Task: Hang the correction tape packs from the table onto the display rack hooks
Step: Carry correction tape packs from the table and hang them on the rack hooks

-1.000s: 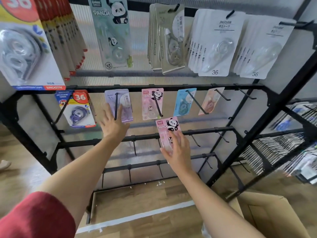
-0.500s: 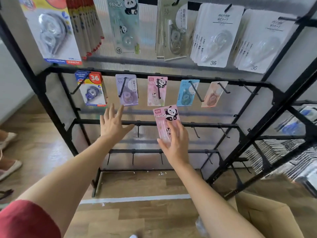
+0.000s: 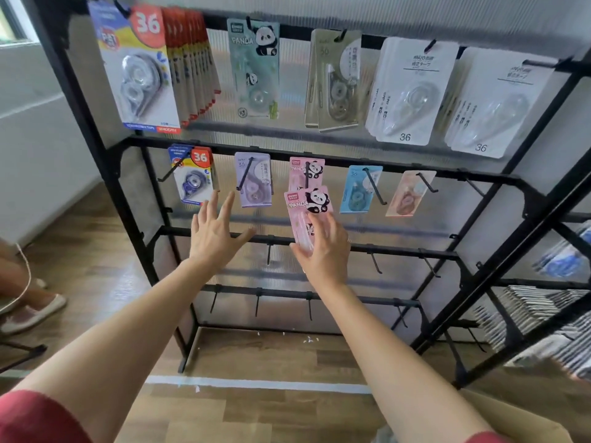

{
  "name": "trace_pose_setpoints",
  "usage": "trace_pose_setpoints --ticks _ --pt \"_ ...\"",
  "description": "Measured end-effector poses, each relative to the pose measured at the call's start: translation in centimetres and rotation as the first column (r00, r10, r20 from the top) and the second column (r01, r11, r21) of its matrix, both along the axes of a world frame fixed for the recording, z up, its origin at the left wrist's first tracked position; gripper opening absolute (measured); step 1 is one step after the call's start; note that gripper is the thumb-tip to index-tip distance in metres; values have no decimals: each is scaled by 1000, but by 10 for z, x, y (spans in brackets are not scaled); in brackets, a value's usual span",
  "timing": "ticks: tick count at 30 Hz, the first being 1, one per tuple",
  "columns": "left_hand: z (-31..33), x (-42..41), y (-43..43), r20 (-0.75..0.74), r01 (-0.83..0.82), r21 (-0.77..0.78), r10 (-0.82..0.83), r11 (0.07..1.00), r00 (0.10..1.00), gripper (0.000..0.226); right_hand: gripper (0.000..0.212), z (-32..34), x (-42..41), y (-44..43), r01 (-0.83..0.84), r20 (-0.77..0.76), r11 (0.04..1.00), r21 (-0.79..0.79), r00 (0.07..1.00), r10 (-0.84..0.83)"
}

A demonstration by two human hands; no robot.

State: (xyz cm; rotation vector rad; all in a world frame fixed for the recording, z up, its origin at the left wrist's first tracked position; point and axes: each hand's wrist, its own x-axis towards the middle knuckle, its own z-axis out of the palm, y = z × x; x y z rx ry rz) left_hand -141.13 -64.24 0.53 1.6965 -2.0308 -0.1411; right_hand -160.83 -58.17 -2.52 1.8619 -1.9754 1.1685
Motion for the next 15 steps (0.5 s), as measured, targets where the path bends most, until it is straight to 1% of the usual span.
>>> trace_pose_setpoints --ticks 2,8,15 --pt "4 -2 -3 -9 4 -15 -4 1000 1000 86 67 -2 0 -3 10 11 1000 15 1000 -11" --pt "17 -13 -24 -23 61 -29 -62 998 998 85 72 -8 -4 -19 21 2 992 123 1000 -21" --pt "38 -28 -69 79 145 -9 -144 989 986 85 76 0 -6 -52 83 -33 978 194 996 -78"
